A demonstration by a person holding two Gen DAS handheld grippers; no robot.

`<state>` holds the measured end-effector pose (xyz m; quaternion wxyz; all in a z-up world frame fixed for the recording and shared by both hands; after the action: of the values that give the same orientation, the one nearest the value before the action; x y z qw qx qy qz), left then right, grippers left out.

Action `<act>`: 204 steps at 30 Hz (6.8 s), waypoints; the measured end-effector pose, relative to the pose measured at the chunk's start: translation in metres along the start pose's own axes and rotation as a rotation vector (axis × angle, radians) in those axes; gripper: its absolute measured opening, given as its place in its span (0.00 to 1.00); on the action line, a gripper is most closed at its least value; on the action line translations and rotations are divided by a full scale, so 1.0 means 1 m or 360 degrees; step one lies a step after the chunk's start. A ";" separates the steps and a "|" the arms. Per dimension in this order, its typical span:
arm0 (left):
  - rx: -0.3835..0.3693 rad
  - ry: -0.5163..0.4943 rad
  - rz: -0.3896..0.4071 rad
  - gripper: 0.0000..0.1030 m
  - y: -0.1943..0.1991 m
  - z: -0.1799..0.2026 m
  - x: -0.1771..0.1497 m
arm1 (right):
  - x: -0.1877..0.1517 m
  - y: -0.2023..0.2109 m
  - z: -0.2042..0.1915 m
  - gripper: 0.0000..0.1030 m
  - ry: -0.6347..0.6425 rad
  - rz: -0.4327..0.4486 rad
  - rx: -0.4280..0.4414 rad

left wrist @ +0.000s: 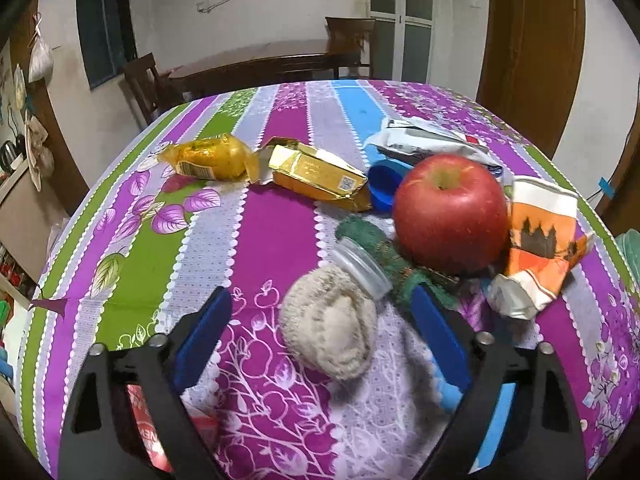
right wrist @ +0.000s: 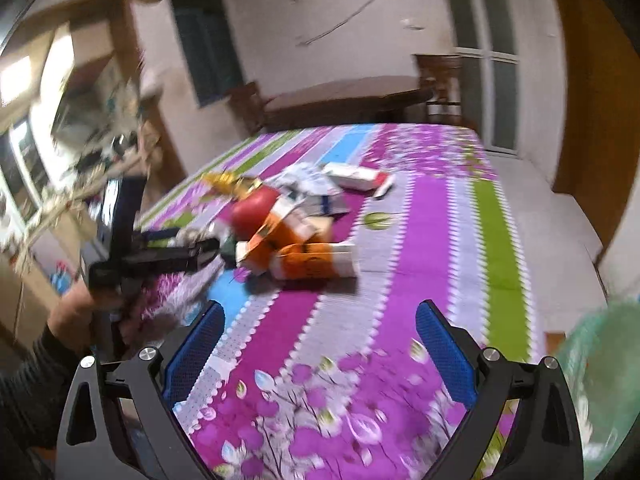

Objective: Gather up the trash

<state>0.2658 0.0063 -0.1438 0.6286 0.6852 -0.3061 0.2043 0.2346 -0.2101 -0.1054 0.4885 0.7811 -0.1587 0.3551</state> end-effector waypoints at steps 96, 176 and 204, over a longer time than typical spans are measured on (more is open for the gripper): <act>-0.0927 -0.0645 0.0494 0.40 0.128 0.438 0.081 | -0.086 0.260 0.308 0.11 -0.0637 0.0280 -0.1062; -0.0864 -0.0736 0.0178 0.65 0.071 0.449 0.048 | -0.107 0.219 0.329 0.64 -0.0739 0.0152 -0.0943; -0.0187 0.0408 0.0108 0.80 0.047 0.027 -0.012 | -0.061 0.087 0.118 0.77 -0.0301 0.0115 -0.0309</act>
<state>0.2225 -0.0200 -0.1201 0.6943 0.6047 -0.2577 0.2931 0.1874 -0.3605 -0.1242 0.5314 0.7540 -0.2655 0.2803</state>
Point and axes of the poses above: each gripper's, at about its wrist camera, not at the fingertips, and y roughly against the way its jaws point, z to its right, x to its top, the point moved 10 cm from there along -y, roughly the way its jaws point, and after that the axes turned 7 degrees about -y, right-handed, at the moved point
